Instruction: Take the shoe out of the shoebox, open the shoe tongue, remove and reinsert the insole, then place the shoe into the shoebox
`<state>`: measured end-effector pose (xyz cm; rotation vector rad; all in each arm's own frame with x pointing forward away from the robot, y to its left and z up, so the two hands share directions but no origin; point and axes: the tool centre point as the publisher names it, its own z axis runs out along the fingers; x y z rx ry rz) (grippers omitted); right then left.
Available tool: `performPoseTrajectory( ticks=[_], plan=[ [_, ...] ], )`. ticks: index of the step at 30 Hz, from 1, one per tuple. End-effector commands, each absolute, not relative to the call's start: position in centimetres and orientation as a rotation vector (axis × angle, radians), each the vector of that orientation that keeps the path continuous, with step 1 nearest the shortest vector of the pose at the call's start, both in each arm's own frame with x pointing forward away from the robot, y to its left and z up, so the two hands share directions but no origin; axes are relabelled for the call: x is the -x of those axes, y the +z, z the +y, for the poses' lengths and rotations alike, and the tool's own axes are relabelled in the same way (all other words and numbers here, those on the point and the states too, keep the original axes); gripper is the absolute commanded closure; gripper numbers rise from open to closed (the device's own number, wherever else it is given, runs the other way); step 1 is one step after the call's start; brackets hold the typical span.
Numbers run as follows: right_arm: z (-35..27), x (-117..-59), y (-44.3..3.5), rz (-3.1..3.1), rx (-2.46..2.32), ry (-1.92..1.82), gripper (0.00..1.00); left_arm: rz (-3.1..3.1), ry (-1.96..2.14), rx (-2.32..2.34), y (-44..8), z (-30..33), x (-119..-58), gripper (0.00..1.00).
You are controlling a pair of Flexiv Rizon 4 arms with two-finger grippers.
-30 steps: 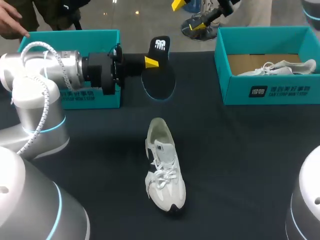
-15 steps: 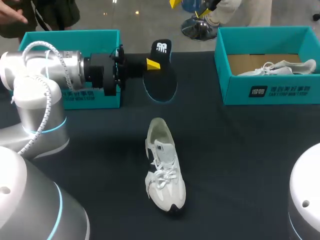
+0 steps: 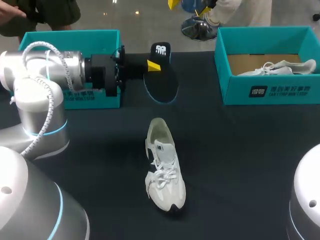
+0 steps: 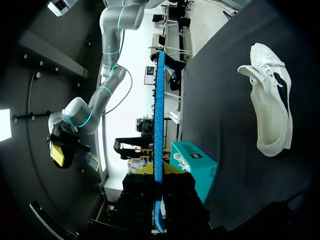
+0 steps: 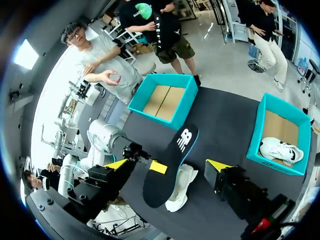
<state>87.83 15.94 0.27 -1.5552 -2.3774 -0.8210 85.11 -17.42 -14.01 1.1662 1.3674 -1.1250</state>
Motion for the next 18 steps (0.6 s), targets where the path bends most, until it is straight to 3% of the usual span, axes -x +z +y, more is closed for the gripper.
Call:
performPoseTrajectory(
  ticks=[1,18],
  plan=[
    [15.97,-87.92,0.27,-2.377,1.558,-0.818,0.00,1.370,-1.120,-1.166,-13.98,-17.46,-84.97,1.00],
    [16.79,-87.36,0.25,-2.434,1.606,-0.561,0.00,1.370,-1.120,-1.166,-13.98,-17.46,-84.97,1.00]
  ],
)
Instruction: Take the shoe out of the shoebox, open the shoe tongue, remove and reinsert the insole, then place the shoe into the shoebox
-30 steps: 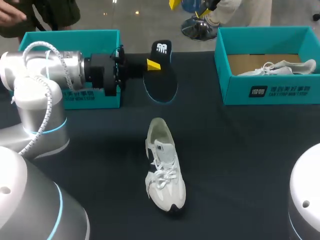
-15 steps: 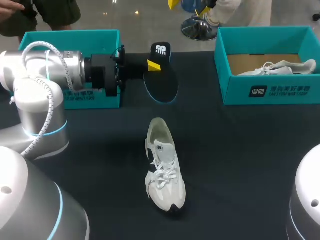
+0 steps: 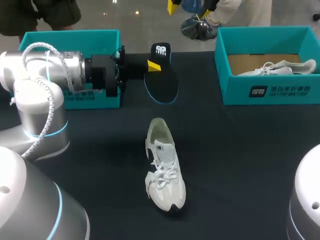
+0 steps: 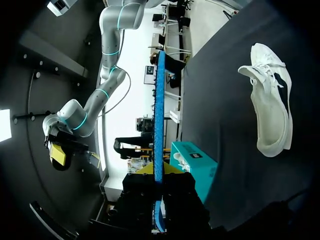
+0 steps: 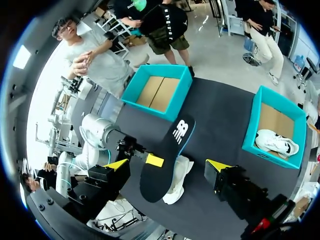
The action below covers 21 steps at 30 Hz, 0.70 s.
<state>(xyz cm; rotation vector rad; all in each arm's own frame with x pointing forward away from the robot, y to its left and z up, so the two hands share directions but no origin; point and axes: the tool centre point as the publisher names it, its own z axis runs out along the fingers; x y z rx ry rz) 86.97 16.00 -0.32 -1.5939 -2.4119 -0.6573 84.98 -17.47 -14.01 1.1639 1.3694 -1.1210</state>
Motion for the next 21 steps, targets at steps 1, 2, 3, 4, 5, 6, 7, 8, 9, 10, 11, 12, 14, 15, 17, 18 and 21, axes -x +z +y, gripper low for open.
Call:
performPoseTrajectory(
  ticks=[1,2,3,4,5,6,7,8,9,10,11,12,14,15,17,18,21],
  plan=[
    [16.9,-87.2,0.3,-2.439,1.612,-0.560,0.00,1.370,-1.120,-1.166,-14.0,-17.5,-85.0,1.00],
    [16.9,-87.1,0.3,-2.443,1.618,-0.554,0.00,1.370,-1.120,-1.166,-14.0,-17.5,-85.0,1.00],
    [17.0,-87.0,0.4,-2.446,1.622,-0.537,0.00,1.370,-1.120,-1.166,-14.0,-17.5,-85.0,1.00],
    [17.0,-86.9,0.4,-2.449,1.632,-0.529,0.00,1.370,-1.120,-1.166,-14.0,-17.5,-85.0,1.00],
    [17.0,-86.8,0.4,-2.452,1.633,-0.530,0.00,1.370,-1.120,-1.166,-14.0,-17.5,-85.0,1.00],
    [17.0,-86.7,0.4,-2.453,1.633,-0.529,0.00,1.370,-1.120,-1.166,-14.0,-17.5,-85.0,1.00],
    [17.0,-86.5,0.4,-2.453,1.646,-0.527,0.00,1.370,-1.120,-1.166,-14.0,-17.5,-85.0,1.00],
    [16.9,-86.4,0.4,-2.456,1.648,-0.529,0.00,1.370,-1.120,-1.166,-14.0,-17.5,-85.0,1.00],
    [16.9,-86.3,0.5,-2.461,1.648,-0.533,0.00,1.370,-1.120,-1.166,-14.0,-17.5,-85.0,1.00],
    [16.8,-86.2,0.5,-2.467,1.655,-0.535,0.00,1.370,-1.120,-1.166,-14.0,-17.5,-85.0,1.00],
    [16.8,-86.1,0.5,-2.469,1.658,-0.536,0.00,1.370,-1.120,-1.166,-14.0,-17.5,-85.0,1.00],
    [16.7,-86.0,0.6,-2.469,1.659,-0.539,0.00,1.370,-1.120,-1.166,-14.0,-17.5,-85.0,1.00],
    [16.8,-85.8,0.7,-2.475,1.666,-0.542,0.00,1.370,-1.120,-1.166,-14.0,-17.5,-85.0,1.00],
    [16.8,-85.7,0.7,-2.476,1.666,-0.540,0.00,1.370,-1.120,-1.166,-14.0,-17.5,-85.0,1.00],
    [16.8,-85.6,0.8,-2.482,1.669,-0.548,0.00,1.370,-1.120,-1.166,-14.0,-17.5,-85.0,1.00],
    [16.8,-85.5,0.8,-2.482,1.671,-0.549,0.00,1.370,-1.120,-1.166,-14.0,-17.5,-85.0,1.00],
    [16.8,-85.4,0.8,-2.482,1.678,-0.568,0.00,1.370,-1.120,-1.166,-14.0,-17.5,-85.0,1.00]
  ],
)
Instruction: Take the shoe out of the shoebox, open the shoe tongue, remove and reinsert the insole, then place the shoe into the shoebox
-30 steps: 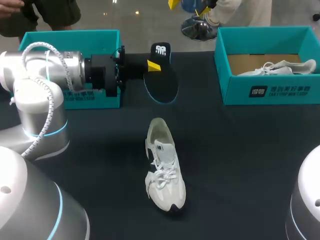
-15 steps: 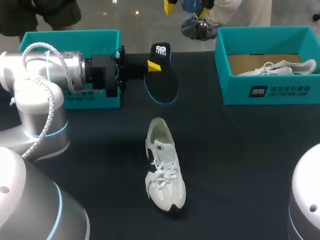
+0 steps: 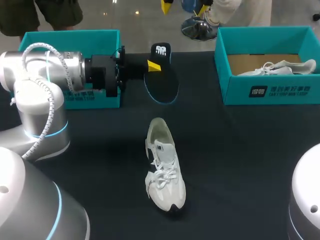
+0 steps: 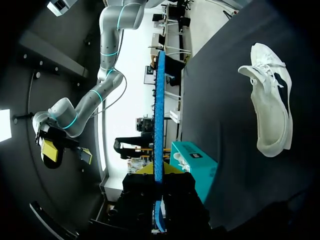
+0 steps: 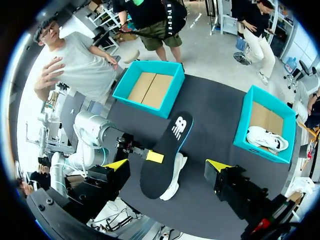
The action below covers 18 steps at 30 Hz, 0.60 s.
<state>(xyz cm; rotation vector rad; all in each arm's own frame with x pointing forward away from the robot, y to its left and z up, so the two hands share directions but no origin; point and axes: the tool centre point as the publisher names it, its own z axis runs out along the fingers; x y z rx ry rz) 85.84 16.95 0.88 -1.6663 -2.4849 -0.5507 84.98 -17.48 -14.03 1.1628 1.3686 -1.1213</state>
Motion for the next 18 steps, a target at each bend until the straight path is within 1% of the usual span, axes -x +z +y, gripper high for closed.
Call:
performPoseTrajectory(
  ticks=[1,18],
  plan=[
    [16.78,-85.38,0.79,-2.487,1.682,-0.575,0.00,1.370,-1.120,-1.166,-13.98,-17.46,-84.97,1.00],
    [16.87,-85.29,1.02,-2.487,1.700,-0.581,0.00,1.370,-1.120,-1.166,-13.98,-17.46,-84.97,1.00]
  ],
)
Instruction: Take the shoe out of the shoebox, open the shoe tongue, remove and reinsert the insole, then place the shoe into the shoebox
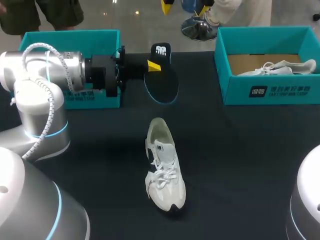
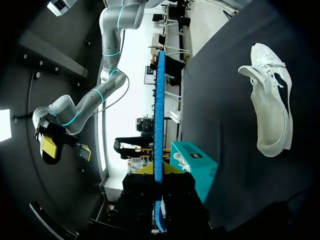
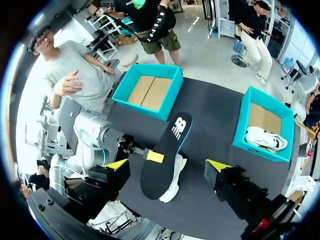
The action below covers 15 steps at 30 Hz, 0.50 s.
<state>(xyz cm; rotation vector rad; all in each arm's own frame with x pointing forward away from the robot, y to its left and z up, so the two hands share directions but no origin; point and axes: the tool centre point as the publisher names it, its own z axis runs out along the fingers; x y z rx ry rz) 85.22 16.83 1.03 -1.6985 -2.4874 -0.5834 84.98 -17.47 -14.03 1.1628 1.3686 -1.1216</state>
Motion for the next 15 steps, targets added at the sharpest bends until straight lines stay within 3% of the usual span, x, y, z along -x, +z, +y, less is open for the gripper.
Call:
performPoseTrajectory(
  ticks=[1,15],
  plan=[
    [16.87,-85.29,1.02,-2.487,1.700,-0.581,0.00,1.370,-1.120,-1.166,-13.98,-17.46,-84.97,1.00],
    [16.87,-85.29,1.02,-2.487,1.700,-0.581,0.00,1.442,-1.217,-1.147,-13.82,-17.32,-84.31,1.00]
  ],
)
